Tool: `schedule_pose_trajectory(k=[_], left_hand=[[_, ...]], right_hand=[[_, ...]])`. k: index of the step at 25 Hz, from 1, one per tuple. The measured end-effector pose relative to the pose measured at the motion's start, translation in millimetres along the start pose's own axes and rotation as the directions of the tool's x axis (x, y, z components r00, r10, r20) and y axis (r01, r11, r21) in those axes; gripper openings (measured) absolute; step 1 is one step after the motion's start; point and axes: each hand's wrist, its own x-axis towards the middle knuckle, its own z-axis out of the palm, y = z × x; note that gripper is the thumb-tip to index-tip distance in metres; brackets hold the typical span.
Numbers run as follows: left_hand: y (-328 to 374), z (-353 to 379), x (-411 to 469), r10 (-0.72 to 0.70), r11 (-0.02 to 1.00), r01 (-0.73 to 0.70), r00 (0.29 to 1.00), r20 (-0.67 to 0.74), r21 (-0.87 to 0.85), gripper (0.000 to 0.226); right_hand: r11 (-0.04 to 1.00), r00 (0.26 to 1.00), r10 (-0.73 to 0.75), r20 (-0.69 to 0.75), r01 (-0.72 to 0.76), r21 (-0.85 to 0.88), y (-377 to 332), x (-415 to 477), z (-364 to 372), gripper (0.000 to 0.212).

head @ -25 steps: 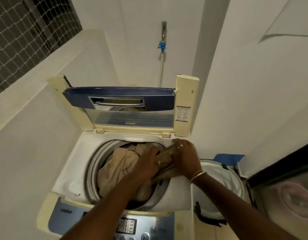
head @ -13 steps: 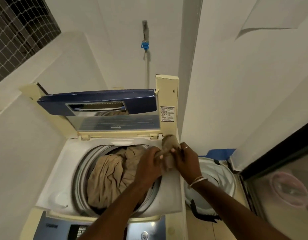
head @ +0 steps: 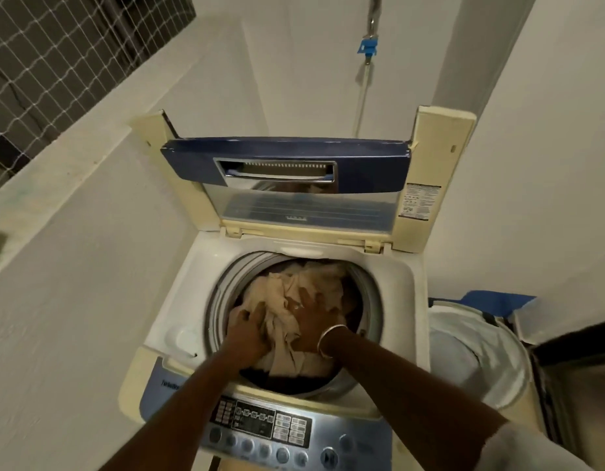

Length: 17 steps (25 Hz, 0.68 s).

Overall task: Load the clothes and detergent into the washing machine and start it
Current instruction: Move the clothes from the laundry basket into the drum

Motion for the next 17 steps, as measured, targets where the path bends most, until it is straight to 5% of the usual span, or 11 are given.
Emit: schedule_pose_trajectory(k=[2,5,9,17], left_hand=[[-7,15,8,0.059,0.991,-0.079,0.983,0.172,0.108,0.106],[2,24,37,0.184,0.967,-0.194,0.980,0.075,0.165,0.108],[-7,54,94,0.106,0.956,-0.171,0.959,0.261,0.240,0.096],[-3,82,137,0.017,0.972,-0.079,0.964,0.267,0.222,0.077]], right_hand=[[0.997,0.993,0.043,0.113,-0.035,-0.072,8,12,22,0.108],[0.996,0.982,0.046,0.184,-0.032,-0.078,20,40,36,0.120],[0.992,0.962,0.085,0.260,-0.107,0.072,43,76,55,0.134],[0.973,0.936,0.058,0.347,-0.131,0.191,63,91,71,0.111]])
